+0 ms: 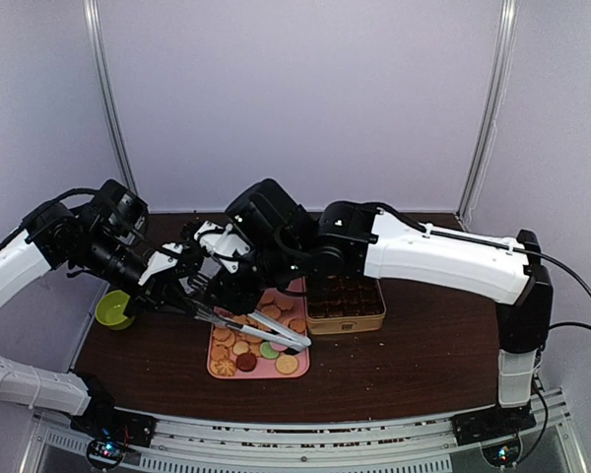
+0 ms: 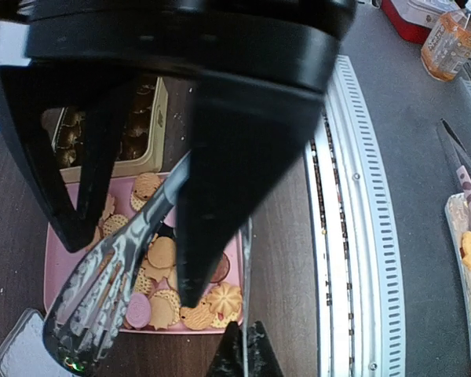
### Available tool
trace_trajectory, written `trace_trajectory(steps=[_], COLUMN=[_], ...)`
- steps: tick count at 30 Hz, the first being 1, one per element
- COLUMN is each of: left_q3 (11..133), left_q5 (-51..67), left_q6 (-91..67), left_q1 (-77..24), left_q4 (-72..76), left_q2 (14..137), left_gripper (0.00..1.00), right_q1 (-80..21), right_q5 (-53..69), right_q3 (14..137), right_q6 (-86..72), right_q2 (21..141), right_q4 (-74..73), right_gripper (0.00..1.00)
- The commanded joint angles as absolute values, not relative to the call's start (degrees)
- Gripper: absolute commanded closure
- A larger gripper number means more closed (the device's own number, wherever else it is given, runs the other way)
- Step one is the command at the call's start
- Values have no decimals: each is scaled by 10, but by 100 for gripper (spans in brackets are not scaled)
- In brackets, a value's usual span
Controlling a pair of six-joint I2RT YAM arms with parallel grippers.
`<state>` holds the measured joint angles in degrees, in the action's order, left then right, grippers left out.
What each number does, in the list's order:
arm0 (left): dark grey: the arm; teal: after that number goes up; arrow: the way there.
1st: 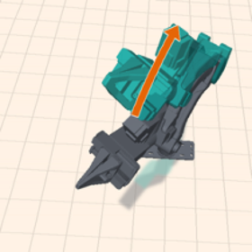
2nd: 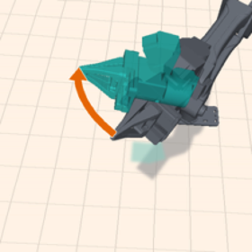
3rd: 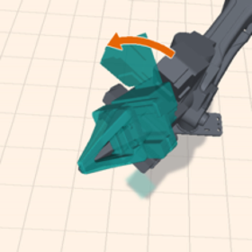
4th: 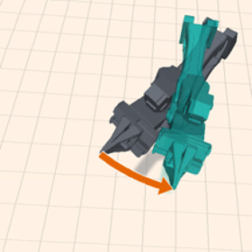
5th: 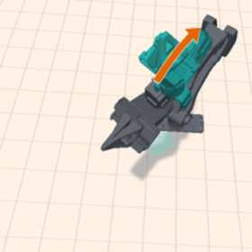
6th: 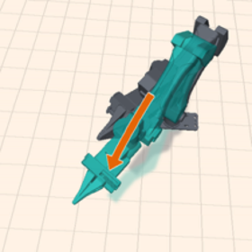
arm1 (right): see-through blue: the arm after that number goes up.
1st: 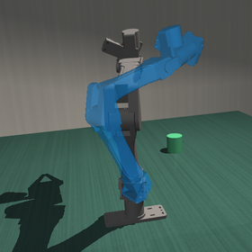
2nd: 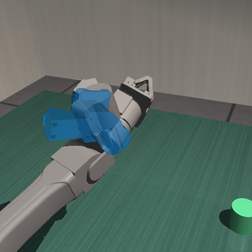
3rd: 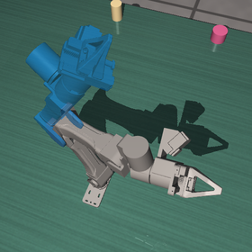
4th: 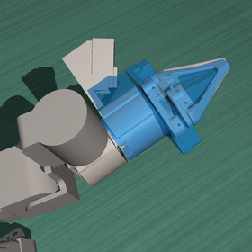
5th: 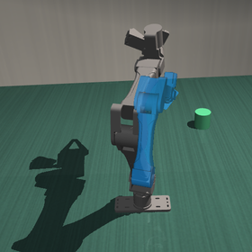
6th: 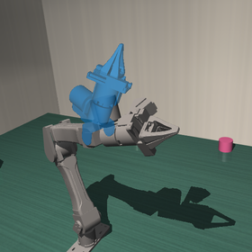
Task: Pack the cookies
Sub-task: Pass from the right arm to the left, then pass from the left arm to the right
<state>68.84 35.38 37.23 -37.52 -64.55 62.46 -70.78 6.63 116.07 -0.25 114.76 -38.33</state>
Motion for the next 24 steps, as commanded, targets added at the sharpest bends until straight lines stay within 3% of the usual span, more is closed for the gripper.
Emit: trace_trajectory(steps=[1,4,11,19,24], left_q3=[700,708,724,737,742], left_q5=[373,389,438,459,452], left_q6=[343,324,304,317,322], left_q1=[-373,-373,-373,-373,-373], left_q4=[-612,-610,-615,-643,-644], left_q2=[616,615,610,614,611], left_gripper=[100,100,100,100,100], right_q1=[-706,-694,-670,-669,-668], right_q5=[78,95,136,152,168], right_q3=[1072,964,810,811,815], right_q6=[-25,-34,-43,-32,-21], right_q2=[1075,1015,908,918,920], right_q4=[-302,-254,-215,-254,-282], right_gripper=[41,41,53,67,69])
